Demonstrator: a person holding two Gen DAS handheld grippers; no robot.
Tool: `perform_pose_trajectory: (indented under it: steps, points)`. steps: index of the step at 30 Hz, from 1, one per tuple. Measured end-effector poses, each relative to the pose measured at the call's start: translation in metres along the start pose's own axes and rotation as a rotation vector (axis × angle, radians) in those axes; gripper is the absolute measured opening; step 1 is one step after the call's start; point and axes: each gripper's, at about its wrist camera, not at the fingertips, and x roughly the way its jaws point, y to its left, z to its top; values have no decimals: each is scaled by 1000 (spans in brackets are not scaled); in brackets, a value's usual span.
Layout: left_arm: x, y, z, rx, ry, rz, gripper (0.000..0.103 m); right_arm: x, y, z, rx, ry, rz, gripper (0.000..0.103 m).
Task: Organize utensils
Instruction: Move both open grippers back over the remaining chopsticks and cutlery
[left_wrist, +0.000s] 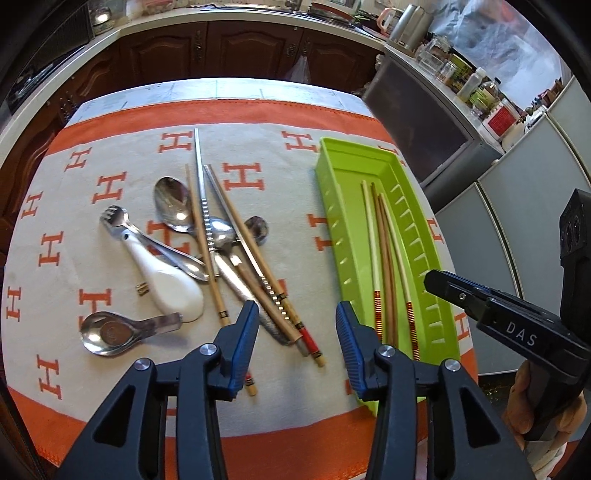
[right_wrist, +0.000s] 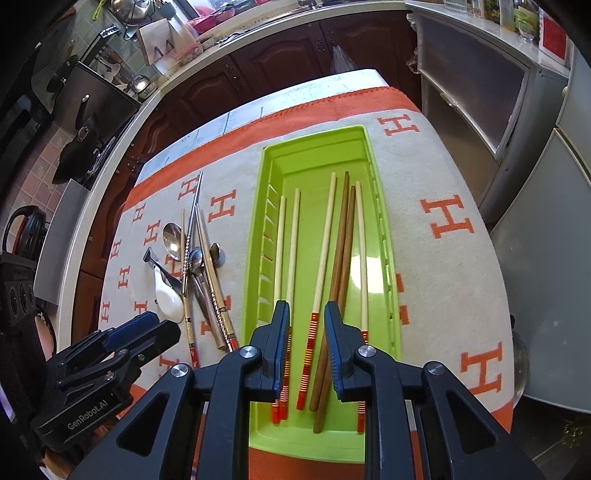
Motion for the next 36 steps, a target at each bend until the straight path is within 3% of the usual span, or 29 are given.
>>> perform_pose_trajectory:
  steps: [9,15,24,36]
  points:
    - [-24,52,-13,-73,-38,47,42,4,42,-2,-91,35,7,20]
    - [-33,85,-16,-123,-62,77,42,18,82,8,-164,83,58,20]
    - [-36,113,-9,-153,-87,85,42,73,126,33,-257,178,32,20]
    - [-18,137,-3,-185,-60,63,42,146,131,54,-258,321,19,18]
